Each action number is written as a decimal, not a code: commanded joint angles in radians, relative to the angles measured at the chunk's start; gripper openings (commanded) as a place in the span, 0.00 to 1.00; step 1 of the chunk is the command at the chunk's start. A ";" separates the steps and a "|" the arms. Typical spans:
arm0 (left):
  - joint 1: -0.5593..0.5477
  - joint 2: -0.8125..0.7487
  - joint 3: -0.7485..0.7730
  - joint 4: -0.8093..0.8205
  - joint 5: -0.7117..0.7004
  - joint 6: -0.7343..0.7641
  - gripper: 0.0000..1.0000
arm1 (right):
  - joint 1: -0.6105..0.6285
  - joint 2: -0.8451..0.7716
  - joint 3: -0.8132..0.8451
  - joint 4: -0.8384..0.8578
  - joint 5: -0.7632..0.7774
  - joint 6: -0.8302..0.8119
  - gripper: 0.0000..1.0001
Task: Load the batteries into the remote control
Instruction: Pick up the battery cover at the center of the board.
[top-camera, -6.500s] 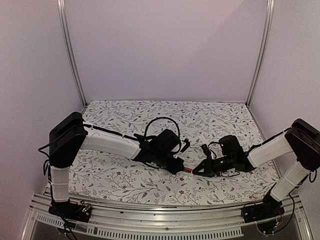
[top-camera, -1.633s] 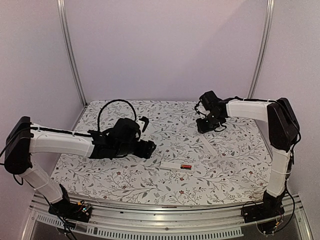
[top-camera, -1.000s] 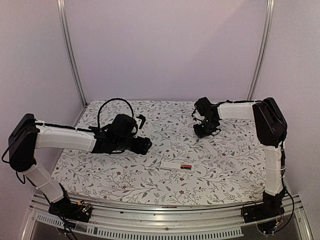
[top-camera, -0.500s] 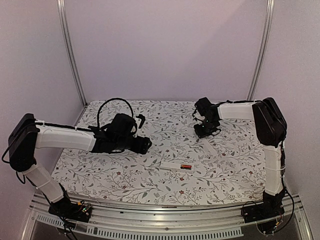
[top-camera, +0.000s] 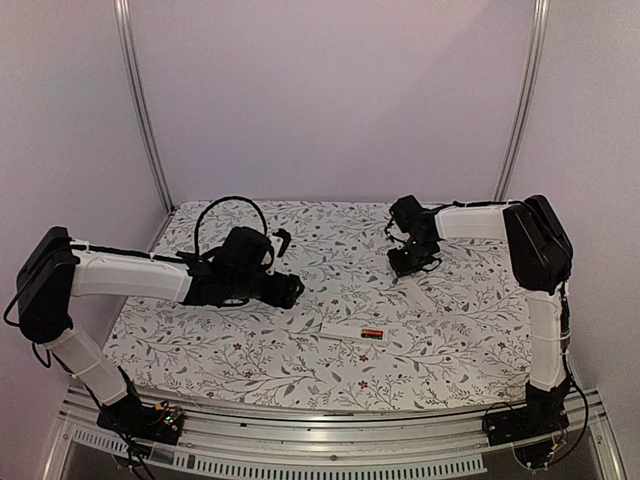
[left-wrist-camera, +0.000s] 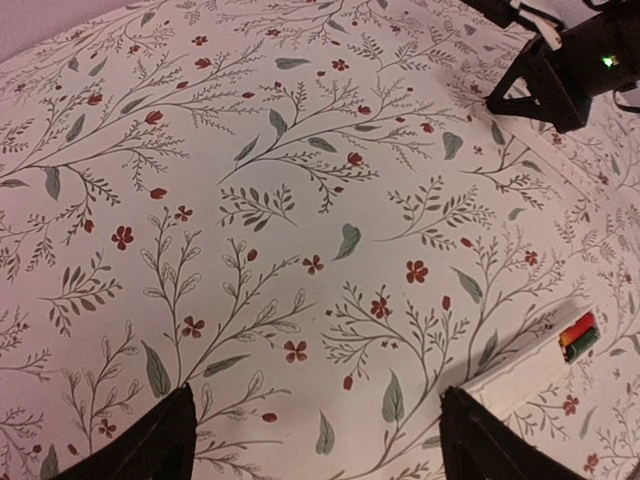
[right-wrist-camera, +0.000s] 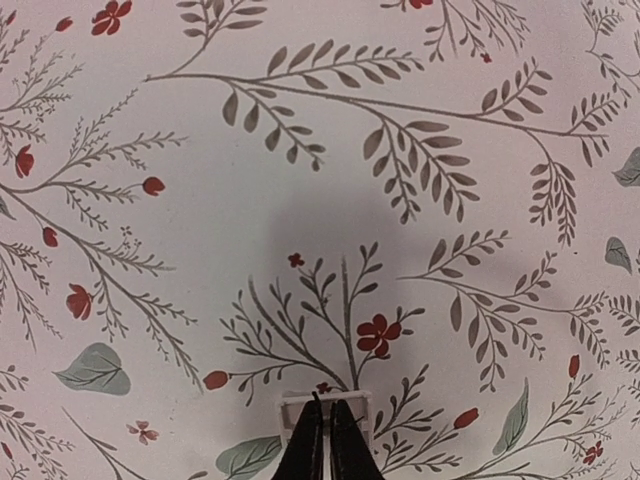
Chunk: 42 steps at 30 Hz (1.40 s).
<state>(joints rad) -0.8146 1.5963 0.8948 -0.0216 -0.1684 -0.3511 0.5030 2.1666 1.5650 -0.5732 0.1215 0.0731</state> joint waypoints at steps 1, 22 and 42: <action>0.016 0.015 0.015 -0.001 0.006 0.007 0.84 | -0.008 0.050 0.006 -0.002 -0.001 -0.002 0.03; 0.016 0.017 0.010 0.005 0.044 -0.021 0.83 | -0.006 -0.137 -0.091 0.045 -0.016 -0.003 0.00; -0.083 0.228 0.193 0.361 0.197 -0.065 0.85 | 0.050 -0.308 -0.105 0.080 -0.014 0.048 0.00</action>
<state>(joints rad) -0.8623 1.7527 1.0527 0.1631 -0.0196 -0.4198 0.5415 1.9018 1.4685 -0.5140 0.1101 0.0990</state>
